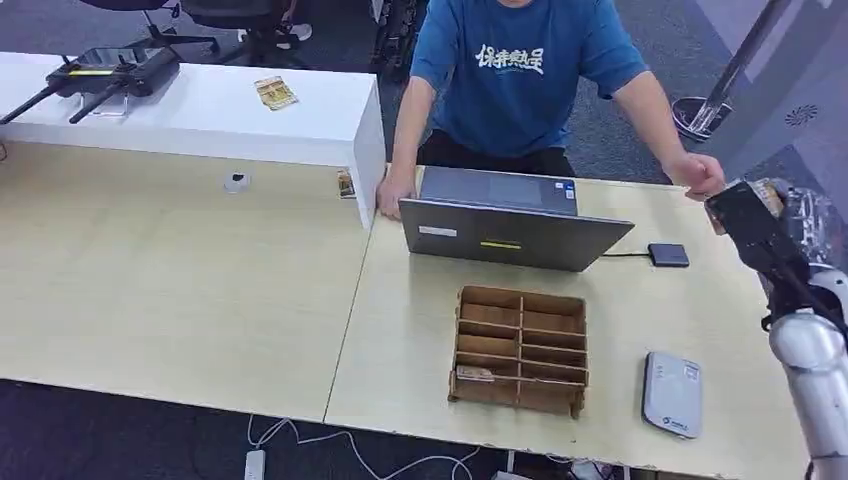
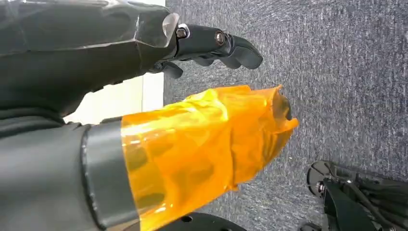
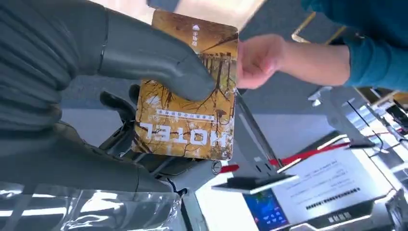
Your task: Pass the card to the sensor for recognition and then transmit it.
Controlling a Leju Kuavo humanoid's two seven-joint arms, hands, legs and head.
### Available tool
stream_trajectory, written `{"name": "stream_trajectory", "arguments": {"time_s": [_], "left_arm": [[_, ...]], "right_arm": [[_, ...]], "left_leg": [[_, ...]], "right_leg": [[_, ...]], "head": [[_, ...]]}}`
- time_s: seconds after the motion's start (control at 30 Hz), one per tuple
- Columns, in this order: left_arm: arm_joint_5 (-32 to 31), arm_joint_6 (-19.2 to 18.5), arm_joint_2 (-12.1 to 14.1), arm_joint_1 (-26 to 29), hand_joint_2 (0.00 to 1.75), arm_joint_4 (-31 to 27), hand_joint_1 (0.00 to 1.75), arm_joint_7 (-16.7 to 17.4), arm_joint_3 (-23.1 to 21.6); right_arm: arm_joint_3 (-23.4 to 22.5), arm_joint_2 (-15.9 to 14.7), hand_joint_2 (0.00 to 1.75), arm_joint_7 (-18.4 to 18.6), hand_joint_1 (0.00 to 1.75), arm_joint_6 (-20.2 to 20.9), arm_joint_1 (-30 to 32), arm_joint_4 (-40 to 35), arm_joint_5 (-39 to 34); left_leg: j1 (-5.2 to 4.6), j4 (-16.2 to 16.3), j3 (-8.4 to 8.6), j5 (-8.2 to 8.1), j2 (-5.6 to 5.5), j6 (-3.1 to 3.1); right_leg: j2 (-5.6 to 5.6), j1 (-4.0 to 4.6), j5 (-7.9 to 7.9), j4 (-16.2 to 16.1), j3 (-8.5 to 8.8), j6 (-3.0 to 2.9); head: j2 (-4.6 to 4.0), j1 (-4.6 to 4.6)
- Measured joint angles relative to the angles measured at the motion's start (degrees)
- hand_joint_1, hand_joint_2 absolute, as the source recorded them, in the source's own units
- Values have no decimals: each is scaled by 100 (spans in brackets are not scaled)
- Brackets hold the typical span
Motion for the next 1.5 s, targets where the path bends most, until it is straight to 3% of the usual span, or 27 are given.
{"name": "stream_trajectory", "arguments": {"time_s": [0.3,0.67,1.03,1.07,1.1,1.13,1.5], "left_arm": [[-68,-63,13,-24,0,0,0,22,-13],[-109,-85,31,-42,0,0,0,33,-57],[-96,-83,37,-42,0,0,0,33,-63],[-94,-81,37,-42,0,0,0,33,-63],[-94,-81,37,-42,0,0,0,33,-63],[-92,-79,37,-42,0,0,0,33,-63],[20,-70,35,-41,0,0,0,-18,-63]], "right_arm": [[520,522,175,337,173,-109,-1265,774,295],[950,979,175,481,173,-214,-1550,1108,730],[1082,1112,175,516,169,-207,-1569,1237,710],[1088,1123,175,520,162,-210,-1569,1250,686],[1090,1130,175,522,59,-214,-1568,1259,667],[1093,1132,175,520,0,-221,-1568,1274,651],[935,1152,175,201,0,-347,-1404,1379,140]], "left_leg": [[2,0,-1,3,-2,-4],[3,0,-7,3,-10,-4],[3,0,-8,2,-9,-4],[3,0,-8,2,-8,-4],[3,0,-8,2,-8,-4],[3,0,-8,2,-9,-4],[3,1,-5,2,-7,-4]], "right_leg": [[-1,2,0,2,-4,0],[-11,1,0,2,-6,0],[-10,0,0,1,-7,0],[-10,0,0,1,-7,0],[-10,1,0,1,-8,0],[-10,1,0,1,-8,0],[-8,1,0,0,-8,0]], "head": [[0,-2],[0,-2],[0,-2],[0,-2],[0,-2],[0,-2],[0,0]]}}
